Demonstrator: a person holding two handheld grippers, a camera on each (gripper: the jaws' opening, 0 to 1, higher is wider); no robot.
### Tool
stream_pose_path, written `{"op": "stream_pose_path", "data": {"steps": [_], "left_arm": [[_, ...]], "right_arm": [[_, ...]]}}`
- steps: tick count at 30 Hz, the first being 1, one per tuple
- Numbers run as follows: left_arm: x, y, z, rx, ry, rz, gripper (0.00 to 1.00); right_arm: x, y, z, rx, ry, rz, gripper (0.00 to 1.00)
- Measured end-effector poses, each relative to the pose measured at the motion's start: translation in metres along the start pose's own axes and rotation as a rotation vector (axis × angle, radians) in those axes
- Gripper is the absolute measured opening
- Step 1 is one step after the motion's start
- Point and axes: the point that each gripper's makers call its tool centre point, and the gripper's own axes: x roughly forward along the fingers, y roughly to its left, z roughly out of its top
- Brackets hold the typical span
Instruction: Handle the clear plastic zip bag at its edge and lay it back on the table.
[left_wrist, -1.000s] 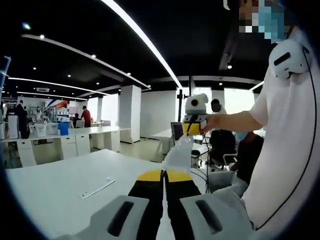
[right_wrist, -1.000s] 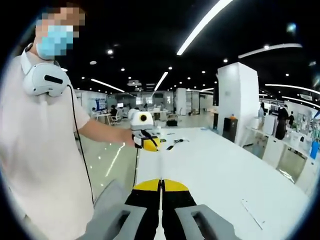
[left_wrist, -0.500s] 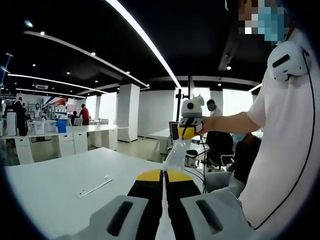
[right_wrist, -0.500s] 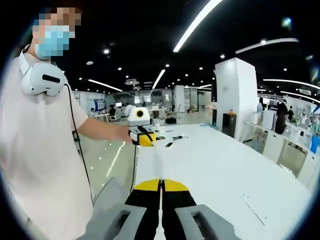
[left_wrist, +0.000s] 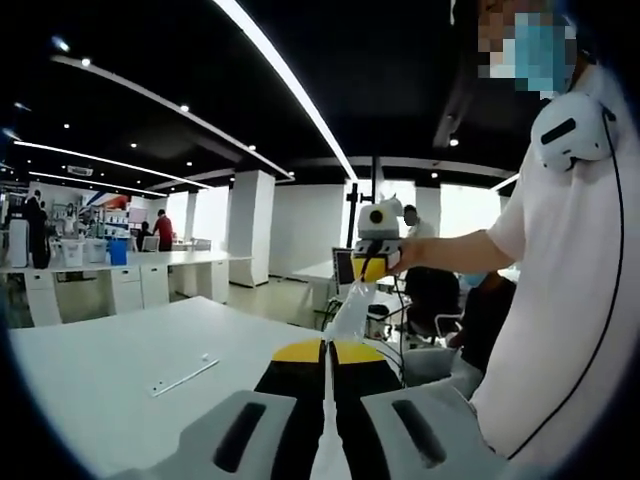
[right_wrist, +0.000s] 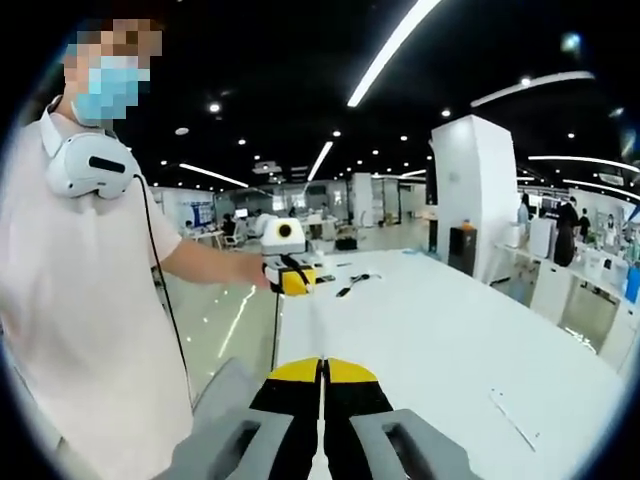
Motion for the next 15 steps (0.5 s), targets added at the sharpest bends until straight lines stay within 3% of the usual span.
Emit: {"op": "stream_pose_path", "data": {"steps": [15], "left_arm": [[-0.0021,-0.0064,0.0013,-0.017,-0.002,-0.024,0.0]], "right_arm": [[-0.0032,0.0037,-0.0042,0.011,0.014,0.012,0.0]]}}
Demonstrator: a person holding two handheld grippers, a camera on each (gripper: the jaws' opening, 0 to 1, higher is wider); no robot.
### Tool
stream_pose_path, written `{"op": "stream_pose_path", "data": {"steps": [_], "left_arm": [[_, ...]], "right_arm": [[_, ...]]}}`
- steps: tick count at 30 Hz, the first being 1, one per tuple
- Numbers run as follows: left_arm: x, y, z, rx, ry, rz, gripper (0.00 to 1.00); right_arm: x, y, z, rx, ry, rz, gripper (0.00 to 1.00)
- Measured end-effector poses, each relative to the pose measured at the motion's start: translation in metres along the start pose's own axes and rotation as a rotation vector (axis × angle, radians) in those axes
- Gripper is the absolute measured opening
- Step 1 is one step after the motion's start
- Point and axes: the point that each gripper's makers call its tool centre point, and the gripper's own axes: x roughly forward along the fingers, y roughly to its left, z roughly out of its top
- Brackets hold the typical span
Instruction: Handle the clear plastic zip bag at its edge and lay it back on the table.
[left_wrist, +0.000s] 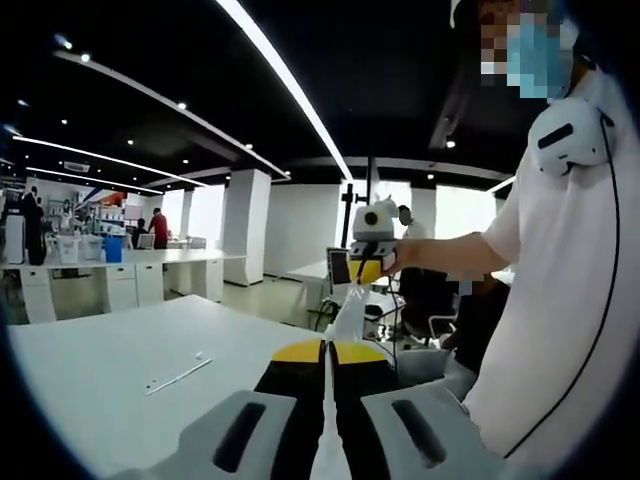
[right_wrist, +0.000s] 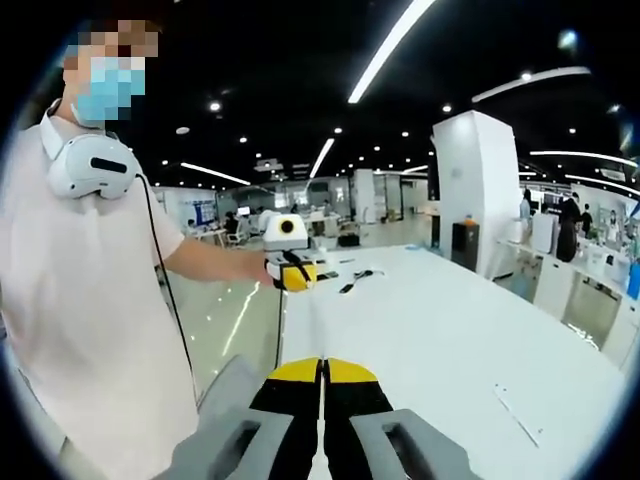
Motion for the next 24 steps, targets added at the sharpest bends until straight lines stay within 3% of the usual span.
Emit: {"op": "stream_pose_path", "data": {"steps": [24], "left_arm": [[0.0,-0.005,-0.005,-0.044,0.012,-0.017,0.0]], "right_arm": [[0.001,0.002,-0.012,0.017,0.033,0.007,0.0]]}}
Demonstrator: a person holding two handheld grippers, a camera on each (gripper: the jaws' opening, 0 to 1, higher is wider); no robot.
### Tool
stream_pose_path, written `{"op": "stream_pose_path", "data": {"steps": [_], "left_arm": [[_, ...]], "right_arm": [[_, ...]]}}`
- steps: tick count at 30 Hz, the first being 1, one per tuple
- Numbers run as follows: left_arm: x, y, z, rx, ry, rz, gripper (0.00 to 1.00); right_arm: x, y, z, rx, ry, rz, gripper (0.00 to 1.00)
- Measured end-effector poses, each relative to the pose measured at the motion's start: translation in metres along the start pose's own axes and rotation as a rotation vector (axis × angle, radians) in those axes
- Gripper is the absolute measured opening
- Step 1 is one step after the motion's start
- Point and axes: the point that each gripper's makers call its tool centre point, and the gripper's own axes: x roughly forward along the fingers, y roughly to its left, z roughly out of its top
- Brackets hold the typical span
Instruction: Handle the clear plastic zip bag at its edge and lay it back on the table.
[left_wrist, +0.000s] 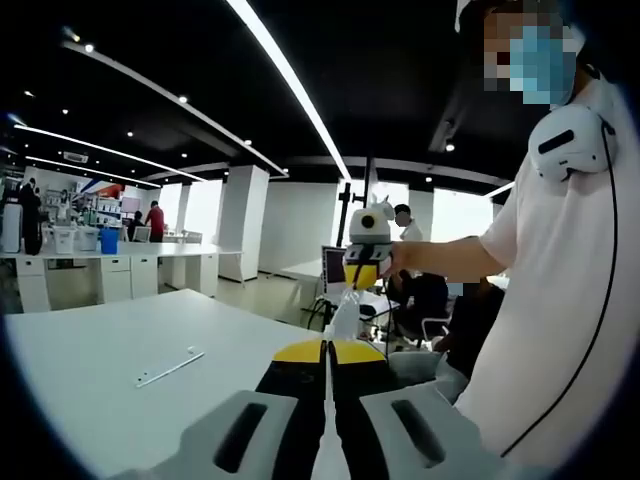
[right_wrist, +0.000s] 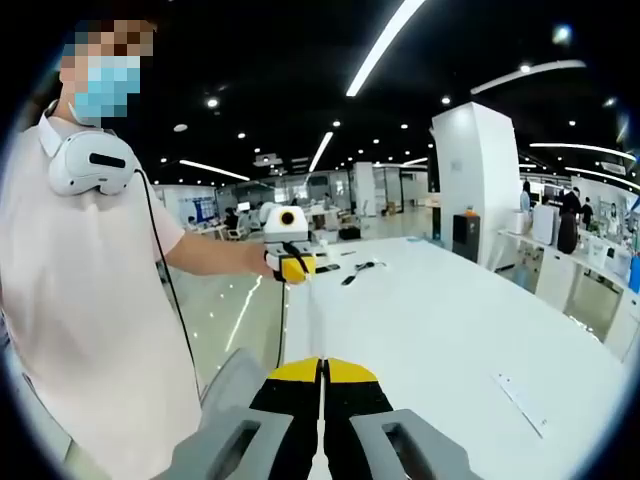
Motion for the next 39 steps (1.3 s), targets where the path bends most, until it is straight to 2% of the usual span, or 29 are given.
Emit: {"op": "stream_pose_path", "data": {"steps": [6,13,16,19,23,27,30,35,39], "left_arm": [[0.001,0.002,0.002,-0.02,0.009,0.02,0.0],[0.003,0.004,-0.005,-0.021,0.054,0.048,0.0],[0.004,0.003,-0.006,-0.014,0.054,0.05,0.0],[0.006,0.002,-0.007,0.0,0.059,0.049,0.0],[0.009,0.002,-0.011,0.028,0.074,0.045,0.0],[0.012,0.001,-0.015,0.048,0.093,0.042,0.0],[0.014,-0.001,-0.018,0.06,0.104,0.041,0.0],[0.019,-0.004,-0.024,0.08,0.131,0.038,0.0],[0.024,-0.006,-0.027,0.092,0.142,0.038,0.0]], "right_arm": [[0.003,-0.002,-0.007,0.005,0.022,-0.002,0.0],[0.007,-0.008,-0.017,-0.004,0.033,-0.021,0.0],[0.007,-0.01,-0.022,0.05,0.039,-0.02,0.0],[0.009,-0.012,-0.026,0.055,0.038,-0.028,0.0],[0.013,-0.014,-0.025,0.066,0.027,-0.042,0.11],[0.023,-0.015,-0.02,0.051,0.023,-0.047,0.21],[0.033,-0.014,-0.013,-0.004,0.009,-0.04,0.2],[0.055,-0.007,-0.003,-0.046,0.003,-0.024,0.19],[0.078,0.005,0.001,-0.103,0.011,0.025,0.16]]}}
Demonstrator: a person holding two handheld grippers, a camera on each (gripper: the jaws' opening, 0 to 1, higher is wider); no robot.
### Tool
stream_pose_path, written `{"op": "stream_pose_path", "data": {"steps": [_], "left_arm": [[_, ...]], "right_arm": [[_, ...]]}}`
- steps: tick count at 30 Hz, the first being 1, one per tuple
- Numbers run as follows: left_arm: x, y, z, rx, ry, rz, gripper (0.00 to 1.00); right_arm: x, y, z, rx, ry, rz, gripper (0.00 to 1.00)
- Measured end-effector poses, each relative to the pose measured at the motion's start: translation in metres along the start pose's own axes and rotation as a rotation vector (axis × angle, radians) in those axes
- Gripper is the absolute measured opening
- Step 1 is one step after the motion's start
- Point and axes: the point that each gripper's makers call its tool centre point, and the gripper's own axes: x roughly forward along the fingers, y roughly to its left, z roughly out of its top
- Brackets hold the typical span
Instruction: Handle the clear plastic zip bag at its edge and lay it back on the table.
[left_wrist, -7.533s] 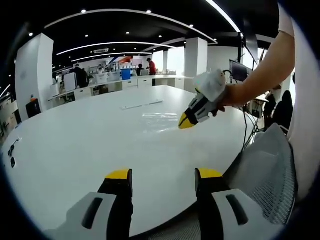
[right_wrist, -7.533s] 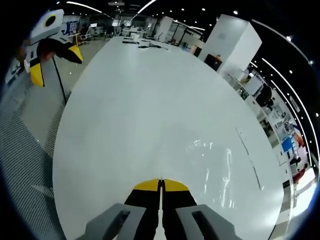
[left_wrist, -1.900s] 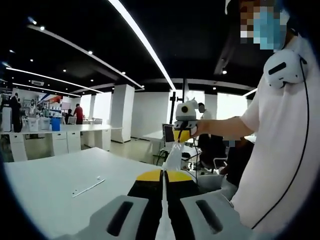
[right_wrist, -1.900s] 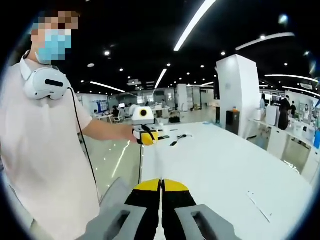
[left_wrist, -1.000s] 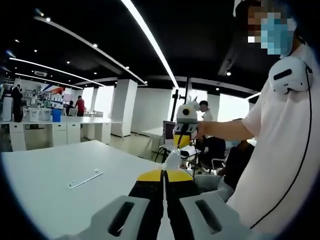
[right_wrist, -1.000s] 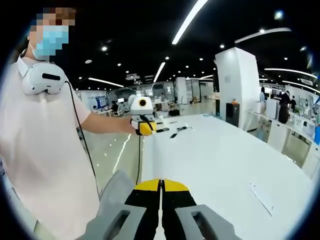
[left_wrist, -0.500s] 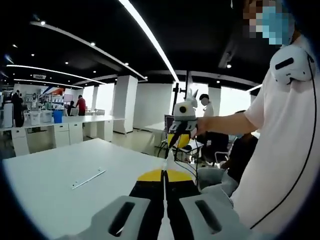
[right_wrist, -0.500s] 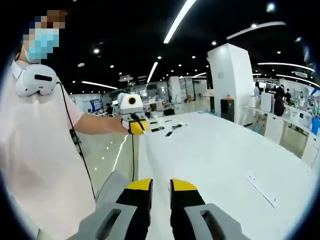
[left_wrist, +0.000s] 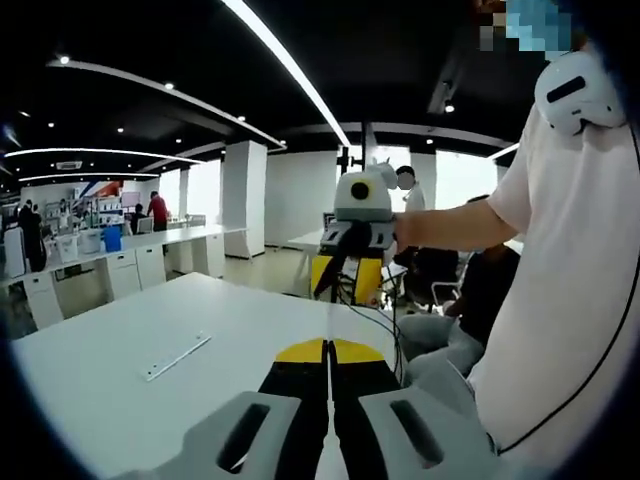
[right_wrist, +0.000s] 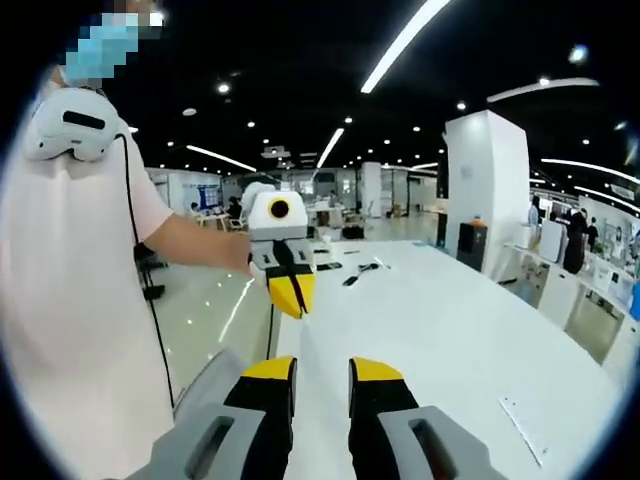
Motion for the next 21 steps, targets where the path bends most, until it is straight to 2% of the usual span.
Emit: {"op": "stream_pose_path", "data": {"steps": [7,21], "left_arm": [[0.007,-0.004,-0.005,0.001,0.007,-0.006,0.0],[0.01,-0.007,-0.009,0.014,0.017,-0.018,0.0]], "right_arm": [[0.022,0.008,0.002,-0.025,0.015,0.054,0.12],[0.034,0.016,-0.003,-0.066,0.063,0.101,0.05]]}}
